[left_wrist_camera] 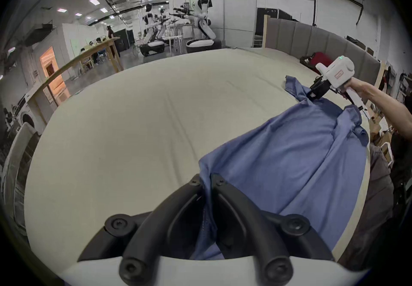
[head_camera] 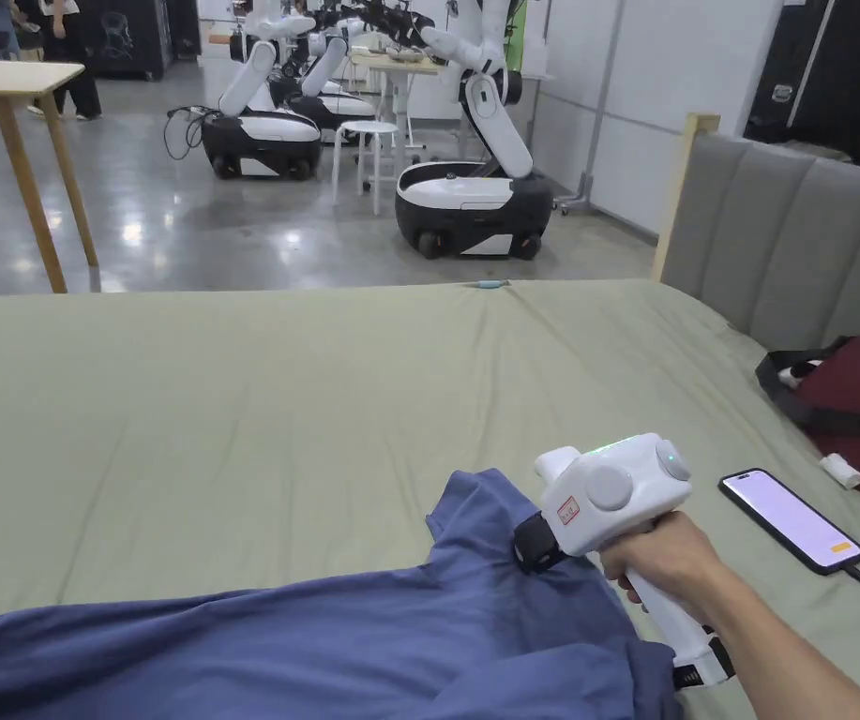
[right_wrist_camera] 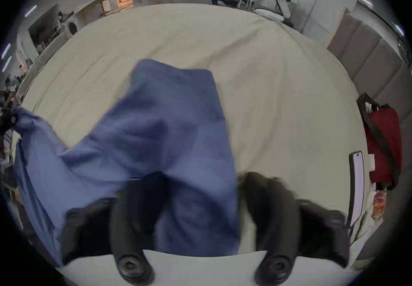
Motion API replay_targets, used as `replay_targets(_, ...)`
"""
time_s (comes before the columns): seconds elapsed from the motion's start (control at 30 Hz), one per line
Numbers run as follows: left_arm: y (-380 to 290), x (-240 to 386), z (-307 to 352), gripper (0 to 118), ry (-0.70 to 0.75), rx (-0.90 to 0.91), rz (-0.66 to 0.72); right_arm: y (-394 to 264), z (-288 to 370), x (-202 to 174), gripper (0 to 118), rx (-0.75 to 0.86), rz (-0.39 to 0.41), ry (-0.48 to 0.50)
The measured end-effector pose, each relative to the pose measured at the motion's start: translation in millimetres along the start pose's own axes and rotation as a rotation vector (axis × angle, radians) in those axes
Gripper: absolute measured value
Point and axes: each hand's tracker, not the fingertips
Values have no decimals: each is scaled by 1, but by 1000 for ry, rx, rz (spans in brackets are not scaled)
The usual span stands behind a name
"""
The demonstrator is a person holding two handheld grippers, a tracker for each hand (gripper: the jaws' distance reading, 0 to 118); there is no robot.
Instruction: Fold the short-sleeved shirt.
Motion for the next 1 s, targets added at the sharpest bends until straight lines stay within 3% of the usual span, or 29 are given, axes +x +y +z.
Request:
replay_targets(0.03,-1,0,0,1,1,-2,7,-1,4,-4,1,9,18,17)
replay_targets(0.1,-3,1,0,1,10,-4,6,1,10,-16,1,19,62,-60)
replay_targets(0.27,-6,4,21,1,13,26,5,-4,47,-22,1,130,13,-27)
replay_targets(0.5,-30,12,80,1,13,106,16,-63,169,-57,1,355,164,-47)
replay_targets(0.6,-57,16,105,1,12,124,13,-108,211,-64,1,422,171,24)
replay_targets(0.8,-116,22,131,1,-33,118,65,-197,238,-72,3,421,197,103)
replay_targets(0.87,-130,24,130,1,-42,102,84,-218,230,-74,3,357,161,116)
replay_targets(1.0,-149,25,113,1,-65,39,124,-246,200,-76,3,221,162,105)
